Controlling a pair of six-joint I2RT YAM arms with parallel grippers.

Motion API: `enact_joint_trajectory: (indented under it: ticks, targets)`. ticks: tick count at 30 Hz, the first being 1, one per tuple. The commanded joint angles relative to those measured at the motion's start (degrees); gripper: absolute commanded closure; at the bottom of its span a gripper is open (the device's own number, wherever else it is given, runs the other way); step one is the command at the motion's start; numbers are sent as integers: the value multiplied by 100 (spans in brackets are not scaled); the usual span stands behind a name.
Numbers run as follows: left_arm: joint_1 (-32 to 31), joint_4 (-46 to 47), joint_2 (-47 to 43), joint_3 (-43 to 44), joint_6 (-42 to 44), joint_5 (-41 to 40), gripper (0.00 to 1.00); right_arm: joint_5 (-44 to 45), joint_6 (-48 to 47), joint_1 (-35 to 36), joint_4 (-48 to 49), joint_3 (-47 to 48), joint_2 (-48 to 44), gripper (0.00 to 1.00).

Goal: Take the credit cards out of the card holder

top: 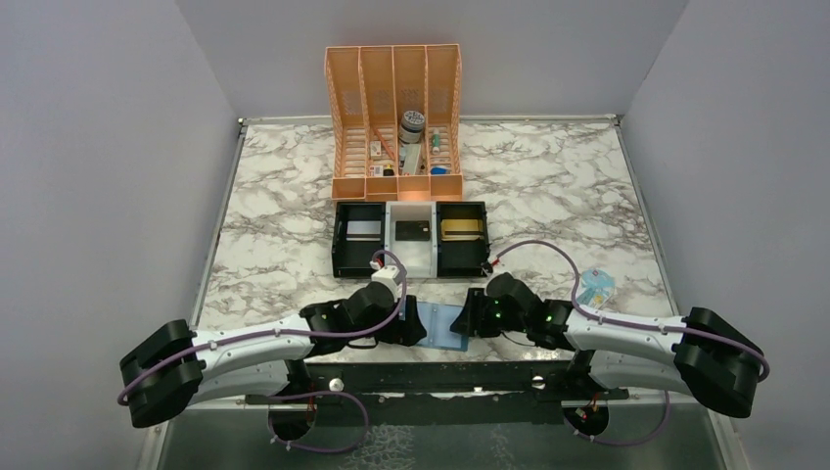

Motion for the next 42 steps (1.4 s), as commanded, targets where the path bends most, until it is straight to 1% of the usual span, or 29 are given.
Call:
enact_joint_trajectory:
  ticks: [1,4,10,12,15,22,26,28,31,35,36,38,40,41,42]
  targets:
    - [-47,312,232,45,67,-226,26,172,87,44,44,-140,116,56]
    - [-70,399,361,12,56,-188,35,105,123,39,236,-93,462,57]
    - [-113,708,467,-138,-24,-57,47,-153,378,38,1169,-227,875,62]
    - [-132,836,484,-213,-67,-9,49,-215,519,41,1507,-309,950,66]
    - [-132,919,471,-290,-127,-28,50,-259,613,38,1774,-345,1053,70]
    - [-144,907,449,-349,-170,-123,54,-518,768,44,2315,-308,1303,69]
    - [-146,915,490,-350,-172,-136,60,-606,855,41,2605,-258,1480,70]
    - [-145,920,504,-349,-179,-137,65,-680,875,45,2747,-229,1562,70]
    - [-145,920,504,-359,-179,-134,72,-807,874,43,2900,-160,1691,73]
    - [-146,916,465,-358,-181,-128,79,-918,913,43,3072,-95,1817,74]
    - [-146,918,452,-358,-181,-135,81,-947,947,45,3152,-97,1858,76]
    - [-146,935,420,-361,-181,-136,83,-1043,1028,41,3389,-124,1934,76]
    - [-143,961,388,-359,-181,-116,83,-1021,1026,46,3343,-41,2002,76]
    - [-141,976,377,-362,-181,-104,83,-1008,1017,43,3309,3,2029,79]
    - [-145,999,362,-370,-177,-86,83,-1017,1002,40,3341,30,2048,87]
